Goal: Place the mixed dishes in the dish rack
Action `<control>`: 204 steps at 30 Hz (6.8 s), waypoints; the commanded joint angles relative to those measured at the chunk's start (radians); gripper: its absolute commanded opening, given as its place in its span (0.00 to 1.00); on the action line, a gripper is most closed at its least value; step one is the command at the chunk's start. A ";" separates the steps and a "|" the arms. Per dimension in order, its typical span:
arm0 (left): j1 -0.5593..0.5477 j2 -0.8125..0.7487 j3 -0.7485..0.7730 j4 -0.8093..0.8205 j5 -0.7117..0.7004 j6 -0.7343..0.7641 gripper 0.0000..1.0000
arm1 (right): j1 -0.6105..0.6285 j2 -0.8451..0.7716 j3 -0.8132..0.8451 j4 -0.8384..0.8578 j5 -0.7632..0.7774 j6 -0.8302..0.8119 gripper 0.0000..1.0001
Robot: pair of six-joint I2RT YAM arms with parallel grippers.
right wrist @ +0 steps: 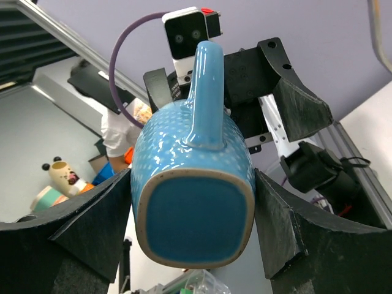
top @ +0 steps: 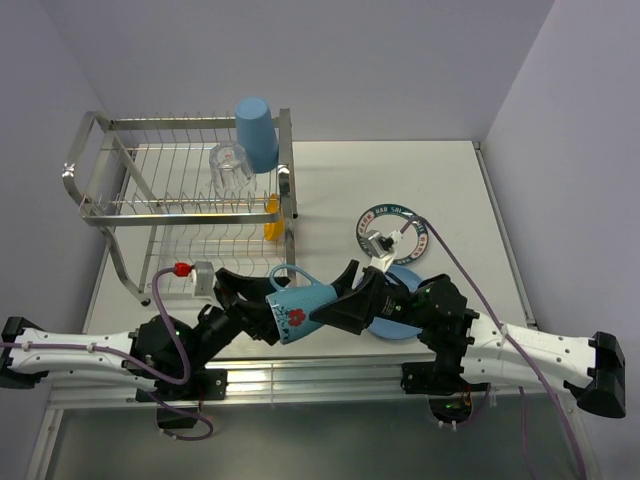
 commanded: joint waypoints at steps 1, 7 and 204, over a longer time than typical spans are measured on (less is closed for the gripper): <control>-0.003 -0.045 0.041 -0.167 -0.017 -0.061 0.95 | 0.004 -0.068 0.066 -0.031 0.027 -0.043 0.00; -0.004 -0.153 0.025 -0.330 -0.018 -0.134 0.99 | -0.013 -0.125 0.074 -0.134 0.053 -0.063 0.00; 0.684 0.387 -0.014 -0.594 -0.008 -0.268 0.00 | 0.152 -0.462 0.068 -1.323 0.654 -0.103 1.00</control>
